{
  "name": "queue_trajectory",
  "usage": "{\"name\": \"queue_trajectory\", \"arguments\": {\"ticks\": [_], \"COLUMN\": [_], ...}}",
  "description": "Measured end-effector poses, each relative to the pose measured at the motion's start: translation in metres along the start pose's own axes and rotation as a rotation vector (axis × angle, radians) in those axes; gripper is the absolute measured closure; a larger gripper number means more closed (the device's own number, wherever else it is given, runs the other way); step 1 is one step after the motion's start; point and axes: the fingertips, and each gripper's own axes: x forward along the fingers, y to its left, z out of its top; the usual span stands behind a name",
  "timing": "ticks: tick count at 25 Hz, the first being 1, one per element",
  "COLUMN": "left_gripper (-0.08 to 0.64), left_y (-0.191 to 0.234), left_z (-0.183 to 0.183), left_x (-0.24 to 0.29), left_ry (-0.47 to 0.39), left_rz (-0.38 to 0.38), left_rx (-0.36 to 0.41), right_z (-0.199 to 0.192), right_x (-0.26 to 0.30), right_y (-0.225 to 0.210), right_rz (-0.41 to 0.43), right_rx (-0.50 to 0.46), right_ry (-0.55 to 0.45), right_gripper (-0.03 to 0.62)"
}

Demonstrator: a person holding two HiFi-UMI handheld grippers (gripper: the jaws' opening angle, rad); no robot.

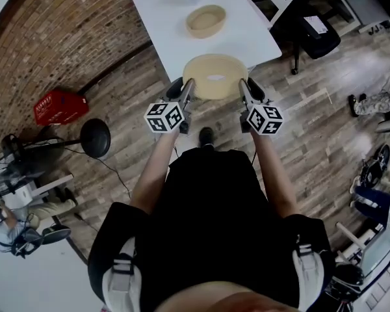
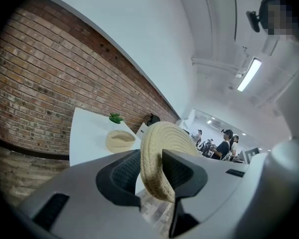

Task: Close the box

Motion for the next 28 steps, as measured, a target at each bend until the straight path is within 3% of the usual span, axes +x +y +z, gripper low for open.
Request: {"name": "queue_trajectory", "arguments": {"ticks": [12, 28], "left_gripper": [0.417, 0.42], "left_y": [0.009, 0.004], "left_z": [0.013, 0.04], "left_x": [0.027, 0.104], "left_ry": [0.004, -0.049], "left_rz": [0.032, 0.197], "left_rx": [0.004, -0.049], "right_z": [0.008, 0.059], "right_x": [0.028, 0.105], "right_y": [-0.017, -0.084], "right_rz": [0.026, 0.185], "right_rx": [0.02, -0.003], "right_ry": [0.028, 0.134], "right_gripper": [0.485, 0.485]}}
